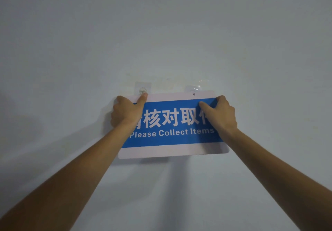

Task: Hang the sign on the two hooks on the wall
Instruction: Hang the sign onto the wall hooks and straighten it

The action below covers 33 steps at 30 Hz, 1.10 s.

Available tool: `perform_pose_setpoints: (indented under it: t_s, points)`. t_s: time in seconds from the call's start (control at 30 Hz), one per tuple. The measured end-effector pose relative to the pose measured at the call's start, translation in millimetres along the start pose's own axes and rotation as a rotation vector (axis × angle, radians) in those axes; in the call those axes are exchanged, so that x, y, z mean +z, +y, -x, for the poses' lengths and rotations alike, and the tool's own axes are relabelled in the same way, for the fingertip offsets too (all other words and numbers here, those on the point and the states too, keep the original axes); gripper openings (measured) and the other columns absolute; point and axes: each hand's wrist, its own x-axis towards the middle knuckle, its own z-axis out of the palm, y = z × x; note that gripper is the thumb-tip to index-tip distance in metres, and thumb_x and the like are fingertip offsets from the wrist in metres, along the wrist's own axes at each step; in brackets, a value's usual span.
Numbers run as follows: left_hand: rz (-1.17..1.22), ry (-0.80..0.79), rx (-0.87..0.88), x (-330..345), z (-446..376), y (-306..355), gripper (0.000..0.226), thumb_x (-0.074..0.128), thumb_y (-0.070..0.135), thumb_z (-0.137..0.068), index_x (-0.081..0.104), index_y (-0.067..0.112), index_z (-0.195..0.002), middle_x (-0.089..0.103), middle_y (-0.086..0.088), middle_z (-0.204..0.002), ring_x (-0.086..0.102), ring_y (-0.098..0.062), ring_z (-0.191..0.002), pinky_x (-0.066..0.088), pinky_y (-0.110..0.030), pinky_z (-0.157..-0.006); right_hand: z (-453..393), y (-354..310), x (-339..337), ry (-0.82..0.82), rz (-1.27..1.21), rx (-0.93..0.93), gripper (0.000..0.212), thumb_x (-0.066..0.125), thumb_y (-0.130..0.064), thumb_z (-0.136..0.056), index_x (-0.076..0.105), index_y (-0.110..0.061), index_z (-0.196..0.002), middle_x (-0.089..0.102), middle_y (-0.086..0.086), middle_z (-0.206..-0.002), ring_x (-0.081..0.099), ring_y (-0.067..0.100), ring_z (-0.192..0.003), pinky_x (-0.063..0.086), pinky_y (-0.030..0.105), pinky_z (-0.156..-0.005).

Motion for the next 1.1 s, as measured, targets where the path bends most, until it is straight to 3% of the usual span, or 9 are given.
perform_pose_setpoints:
  t_s: [0.23,0.43,0.57,0.67,0.73,0.83,0.97,1.1]
  points:
    - [-0.054,0.005,-0.006,-2,-6,0,0.091,0.050,0.089,-0.066,0.054,0.010,-0.111,0.068,-0.011,-0.109,0.069,-0.039,-0.092,0.059,-0.053,-0.081,-9,7,4,-0.121,-0.019,0.060,0.043,0.062,-0.053,-0.089,0.044,-0.022,-0.113,0.058,0.000,-0.106,0.064,0.026,-0.094,0.059,0.048,-0.086]
    - [-0.140,-0.029,0.021,-7,-12,5,0.087,0.050,0.087,-0.070,0.058,0.008,-0.108,0.068,-0.010,-0.100,0.067,-0.034,-0.081,0.053,-0.039,-0.065,-17,10,3,-0.182,-0.032,0.095,0.035,0.062,-0.047,-0.093,0.051,-0.016,-0.104,0.061,-0.002,-0.085,0.061,0.016,-0.070,0.053,0.031,-0.062]
    - [-0.157,-0.053,0.032,-12,-13,6,0.087,0.051,0.086,-0.069,0.059,0.009,-0.107,0.070,-0.011,-0.101,0.069,-0.036,-0.082,0.055,-0.040,-0.066,-16,15,8,-0.204,-0.069,0.127,0.041,0.063,-0.049,-0.091,0.053,-0.014,-0.111,0.067,0.004,-0.101,0.069,0.025,-0.088,0.059,0.039,-0.077]
    - [-0.129,-0.034,0.066,-10,-6,0,0.086,0.051,0.085,-0.072,0.051,0.010,-0.114,0.067,-0.012,-0.108,0.069,-0.039,-0.089,0.059,-0.049,-0.076,-10,25,15,-0.190,-0.080,0.113,0.057,0.061,-0.058,-0.088,0.052,-0.014,-0.122,0.065,0.007,-0.115,0.066,0.029,-0.098,0.059,0.046,-0.083]
    - [-0.203,0.031,0.151,-7,1,-8,0.082,0.046,0.083,-0.079,0.047,0.008,-0.113,0.066,-0.014,-0.107,0.067,-0.040,-0.087,0.058,-0.050,-0.073,-6,34,19,-0.150,0.050,0.063,0.064,0.055,-0.069,-0.085,0.050,-0.015,-0.119,0.063,0.006,-0.110,0.066,0.029,-0.094,0.059,0.047,-0.079]
    - [-0.383,0.131,0.301,-6,5,-20,0.071,0.040,0.079,-0.086,0.040,0.010,-0.098,0.061,-0.014,-0.087,0.057,-0.037,-0.070,0.046,-0.042,-0.060,-3,45,20,-0.032,0.348,-0.048,0.064,0.048,-0.076,-0.084,0.046,-0.018,-0.112,0.061,0.001,-0.095,0.064,0.027,-0.081,0.050,0.039,-0.066]
    - [-0.484,0.124,0.347,-15,5,-44,0.072,0.046,0.079,-0.083,0.044,0.009,-0.095,0.062,-0.012,-0.081,0.067,-0.041,-0.073,0.050,-0.041,-0.060,0,68,21,-0.026,0.266,-0.082,0.051,0.065,-0.061,-0.084,0.046,-0.018,-0.104,0.064,-0.002,-0.093,0.065,0.023,-0.079,0.052,0.039,-0.063]
    - [-0.386,0.023,0.307,-13,23,-79,0.067,0.056,0.077,-0.079,0.048,0.012,-0.095,0.066,-0.008,-0.085,0.065,-0.034,-0.072,0.054,-0.042,-0.061,6,86,26,-0.070,0.054,-0.090,0.043,0.074,-0.048,-0.084,0.050,-0.018,-0.103,0.067,0.000,-0.098,0.067,0.021,-0.085,0.060,0.042,-0.071]
